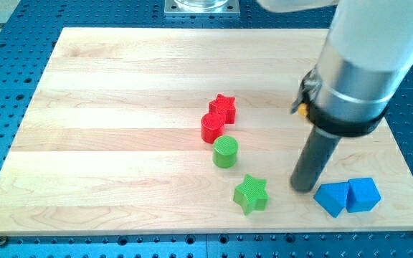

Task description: Place the arm towards the right side of the green circle

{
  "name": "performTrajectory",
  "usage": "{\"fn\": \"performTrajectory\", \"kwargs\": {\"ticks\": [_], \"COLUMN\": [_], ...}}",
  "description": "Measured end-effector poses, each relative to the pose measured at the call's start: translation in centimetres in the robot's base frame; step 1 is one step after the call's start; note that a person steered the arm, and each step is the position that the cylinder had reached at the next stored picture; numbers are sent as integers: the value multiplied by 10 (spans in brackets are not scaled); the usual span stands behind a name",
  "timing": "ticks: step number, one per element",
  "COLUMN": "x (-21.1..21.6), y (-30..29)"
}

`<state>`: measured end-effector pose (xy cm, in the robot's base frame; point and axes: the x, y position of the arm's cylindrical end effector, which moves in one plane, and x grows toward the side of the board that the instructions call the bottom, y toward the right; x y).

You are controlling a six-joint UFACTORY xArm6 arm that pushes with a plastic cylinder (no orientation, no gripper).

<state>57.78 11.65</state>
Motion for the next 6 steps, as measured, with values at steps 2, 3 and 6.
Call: {"fn": "performTrajectory", "kwargs": {"ticks": [2, 3, 6], "x": [-3, -12, -56], "y": [-147, -112, -83]}}
